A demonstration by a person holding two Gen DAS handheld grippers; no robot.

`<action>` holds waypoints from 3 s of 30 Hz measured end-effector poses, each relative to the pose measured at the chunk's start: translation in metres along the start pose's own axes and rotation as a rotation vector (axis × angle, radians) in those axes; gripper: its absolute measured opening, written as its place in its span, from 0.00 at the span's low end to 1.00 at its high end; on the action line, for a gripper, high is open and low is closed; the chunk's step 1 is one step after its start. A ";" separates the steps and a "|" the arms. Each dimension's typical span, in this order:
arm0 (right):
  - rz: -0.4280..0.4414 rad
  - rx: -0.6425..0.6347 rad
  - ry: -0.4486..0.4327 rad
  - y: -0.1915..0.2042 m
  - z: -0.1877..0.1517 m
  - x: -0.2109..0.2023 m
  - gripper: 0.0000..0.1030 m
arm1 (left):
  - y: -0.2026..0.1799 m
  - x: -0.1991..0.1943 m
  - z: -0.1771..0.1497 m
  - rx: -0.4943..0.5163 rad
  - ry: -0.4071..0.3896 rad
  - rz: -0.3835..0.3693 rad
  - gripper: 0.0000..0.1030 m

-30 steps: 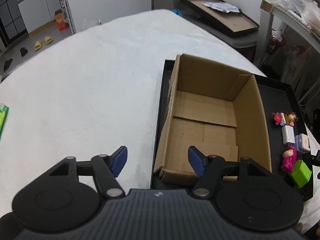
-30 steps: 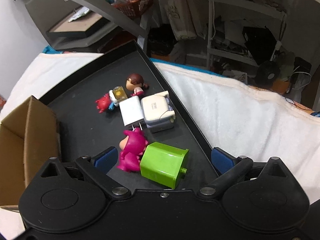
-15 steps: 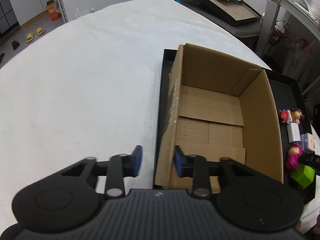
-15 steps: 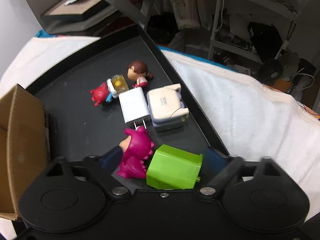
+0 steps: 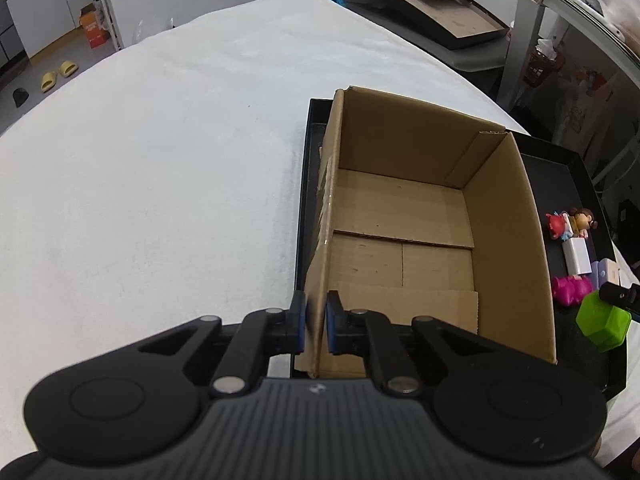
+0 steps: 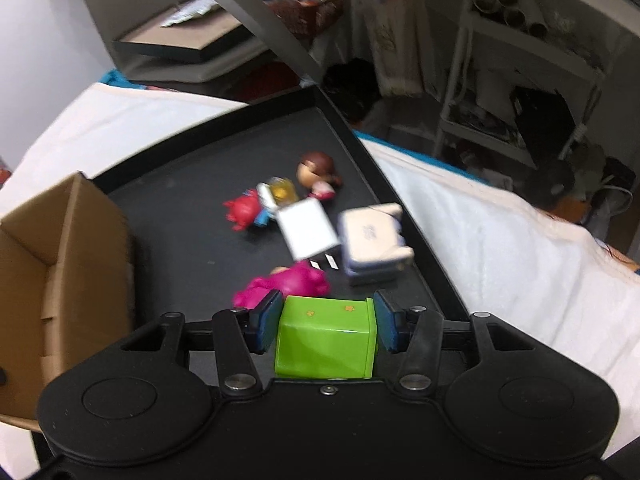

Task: Organize rigid objects
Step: 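Carry the green cube with the right gripper over the box and release, then move the right gripper back to the pink figure and grasp it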

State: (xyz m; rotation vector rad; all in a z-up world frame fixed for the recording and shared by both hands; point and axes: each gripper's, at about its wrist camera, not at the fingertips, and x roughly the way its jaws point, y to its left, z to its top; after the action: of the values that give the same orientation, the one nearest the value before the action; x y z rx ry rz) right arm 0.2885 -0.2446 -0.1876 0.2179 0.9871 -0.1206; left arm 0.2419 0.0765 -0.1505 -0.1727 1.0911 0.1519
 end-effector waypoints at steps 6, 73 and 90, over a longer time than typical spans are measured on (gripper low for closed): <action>0.077 -0.051 -0.041 0.034 0.005 -0.023 0.47 | 0.003 0.001 -0.001 -0.005 0.005 -0.013 0.09; 0.327 -0.165 -0.080 0.172 0.019 -0.044 0.59 | 0.014 0.006 0.015 -0.092 0.110 -0.060 0.18; 0.095 0.034 -0.100 0.087 0.005 -0.041 0.83 | -0.017 0.000 0.008 -0.023 0.054 0.157 0.61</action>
State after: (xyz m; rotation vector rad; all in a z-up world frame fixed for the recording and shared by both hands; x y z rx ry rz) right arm 0.2880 -0.1608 -0.1397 0.2869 0.8745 -0.0606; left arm 0.2521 0.0619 -0.1459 -0.1123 1.1571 0.3020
